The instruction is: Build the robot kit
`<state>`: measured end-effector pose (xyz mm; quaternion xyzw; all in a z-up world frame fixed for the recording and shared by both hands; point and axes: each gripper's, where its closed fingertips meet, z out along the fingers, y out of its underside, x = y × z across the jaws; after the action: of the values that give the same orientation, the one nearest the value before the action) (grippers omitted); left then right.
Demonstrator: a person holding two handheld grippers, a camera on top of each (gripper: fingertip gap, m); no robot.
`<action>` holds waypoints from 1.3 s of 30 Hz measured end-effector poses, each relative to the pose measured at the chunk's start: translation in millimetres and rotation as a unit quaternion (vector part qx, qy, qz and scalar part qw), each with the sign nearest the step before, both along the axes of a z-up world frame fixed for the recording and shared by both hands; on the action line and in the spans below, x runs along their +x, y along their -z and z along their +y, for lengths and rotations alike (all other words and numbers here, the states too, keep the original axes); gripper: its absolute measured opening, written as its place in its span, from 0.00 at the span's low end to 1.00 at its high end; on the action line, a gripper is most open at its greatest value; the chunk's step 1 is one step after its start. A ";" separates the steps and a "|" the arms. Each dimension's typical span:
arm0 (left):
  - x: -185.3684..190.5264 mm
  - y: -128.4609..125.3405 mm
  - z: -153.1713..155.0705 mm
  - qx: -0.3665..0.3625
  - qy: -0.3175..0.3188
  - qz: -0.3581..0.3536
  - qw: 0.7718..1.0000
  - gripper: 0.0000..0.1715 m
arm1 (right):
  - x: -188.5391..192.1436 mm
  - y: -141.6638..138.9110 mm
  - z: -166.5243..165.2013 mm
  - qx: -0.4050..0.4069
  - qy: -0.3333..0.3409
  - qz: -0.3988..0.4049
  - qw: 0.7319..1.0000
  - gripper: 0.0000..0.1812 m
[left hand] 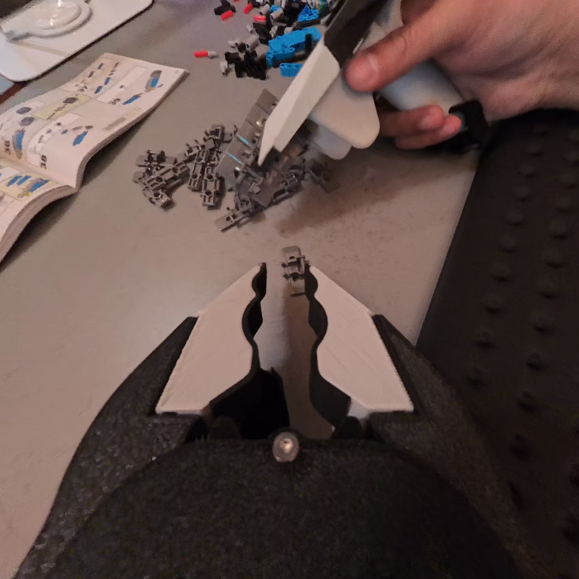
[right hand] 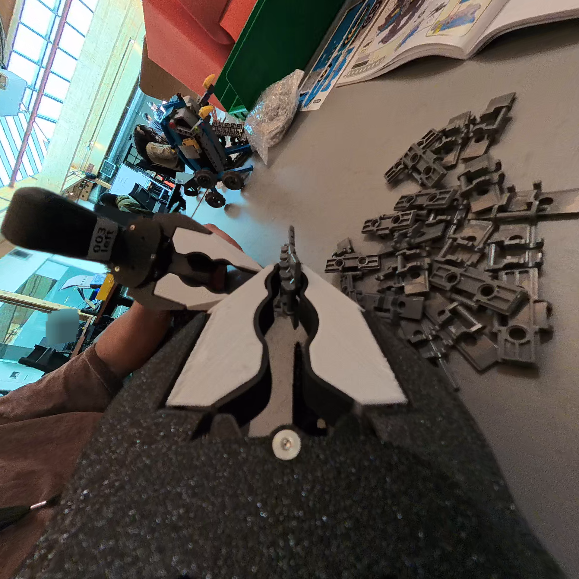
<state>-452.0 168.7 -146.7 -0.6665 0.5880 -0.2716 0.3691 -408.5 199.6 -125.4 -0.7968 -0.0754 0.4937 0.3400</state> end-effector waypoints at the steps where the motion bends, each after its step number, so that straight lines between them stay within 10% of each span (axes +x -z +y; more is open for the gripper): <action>1: -0.9 2.7 -0.1 -0.016 0.000 0.005 1.000 0.14 | 0.2 0.9 -1.4 -0.004 -0.003 -0.001 1.000 0.05; 20: 10.5 0.0 -33.0 -0.134 0.109 -0.007 0.985 0.11 | -5.4 34.8 -91.4 -0.161 -0.163 -0.086 0.969 0.04; 39: 17.1 7.5 -36.9 -0.092 0.114 0.018 0.989 0.13 | 17.8 25.8 -62.1 -0.097 -0.056 -0.230 0.967 0.04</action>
<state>-434.9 131.8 -154.2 -0.6306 0.6394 -0.3529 0.2626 -390.8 137.5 -151.1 -0.9128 -0.1481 0.3202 0.2059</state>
